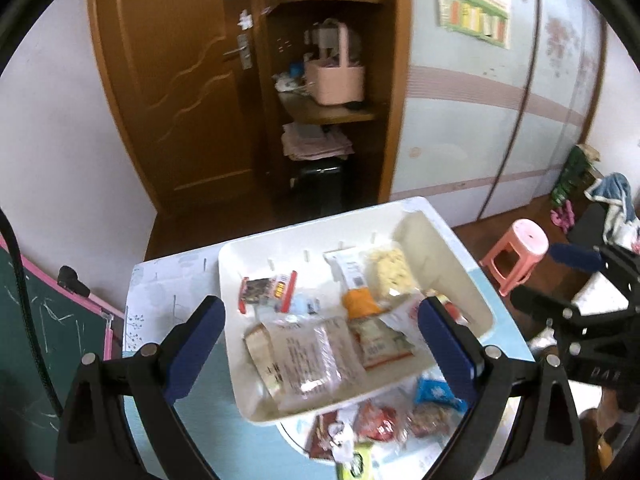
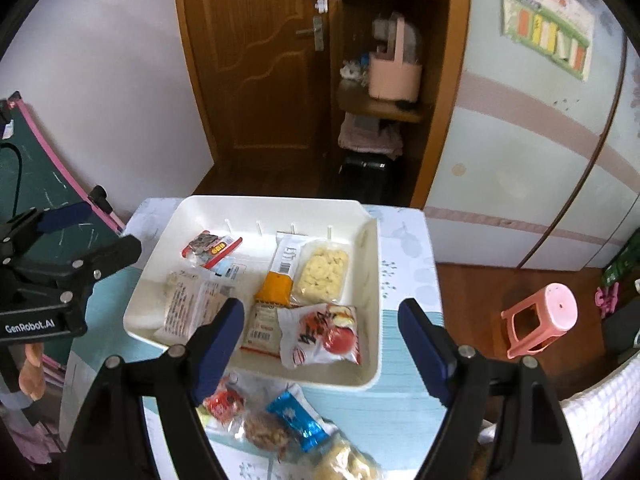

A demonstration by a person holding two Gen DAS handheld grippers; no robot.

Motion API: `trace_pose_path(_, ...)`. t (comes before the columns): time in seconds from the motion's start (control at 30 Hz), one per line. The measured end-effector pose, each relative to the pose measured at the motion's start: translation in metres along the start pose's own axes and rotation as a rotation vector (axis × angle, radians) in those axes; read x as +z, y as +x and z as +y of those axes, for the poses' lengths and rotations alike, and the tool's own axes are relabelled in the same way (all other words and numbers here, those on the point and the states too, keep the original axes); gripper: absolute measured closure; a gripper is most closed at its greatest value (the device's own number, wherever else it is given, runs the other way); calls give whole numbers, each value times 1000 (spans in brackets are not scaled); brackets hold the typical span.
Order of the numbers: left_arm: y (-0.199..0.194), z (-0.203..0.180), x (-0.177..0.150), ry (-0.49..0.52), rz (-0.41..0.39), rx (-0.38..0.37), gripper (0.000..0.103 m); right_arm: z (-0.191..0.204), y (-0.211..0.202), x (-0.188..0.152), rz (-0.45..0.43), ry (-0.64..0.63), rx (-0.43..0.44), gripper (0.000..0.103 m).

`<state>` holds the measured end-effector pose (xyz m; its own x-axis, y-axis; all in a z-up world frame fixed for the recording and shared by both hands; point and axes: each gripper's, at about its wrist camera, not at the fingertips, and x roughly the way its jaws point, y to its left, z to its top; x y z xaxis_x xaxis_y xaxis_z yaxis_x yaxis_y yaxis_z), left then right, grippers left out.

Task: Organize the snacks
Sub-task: 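Withdraw both tools from the basket toward the remaining snacks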

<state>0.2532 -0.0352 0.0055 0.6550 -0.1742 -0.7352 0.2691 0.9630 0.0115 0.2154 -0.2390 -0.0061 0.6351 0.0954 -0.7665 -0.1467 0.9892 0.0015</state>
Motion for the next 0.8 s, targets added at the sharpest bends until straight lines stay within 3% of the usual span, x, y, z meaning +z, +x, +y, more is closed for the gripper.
trace_pose_path(0.2,-23,-24,-24,71,-16,-57,6,-12,-30,-28,-12,-12,1,23)
trace_pose_path(0.4,-11,-48,-61,156,32,-146,6,-30,-32,-67,26,9,11,23)
trace_pose_path(0.53,14,-73,-97,285,113,-199,6,-39,-16,-96,76,27,19,23)
trace_pose_path(0.7,50,-102,-142,472,198,-159,6,-39,18,-135,160,18,34,23)
trace_pose_path(0.8,65,-107,-153,507,218,-162,6,-39,38,-154,208,18,39,23)
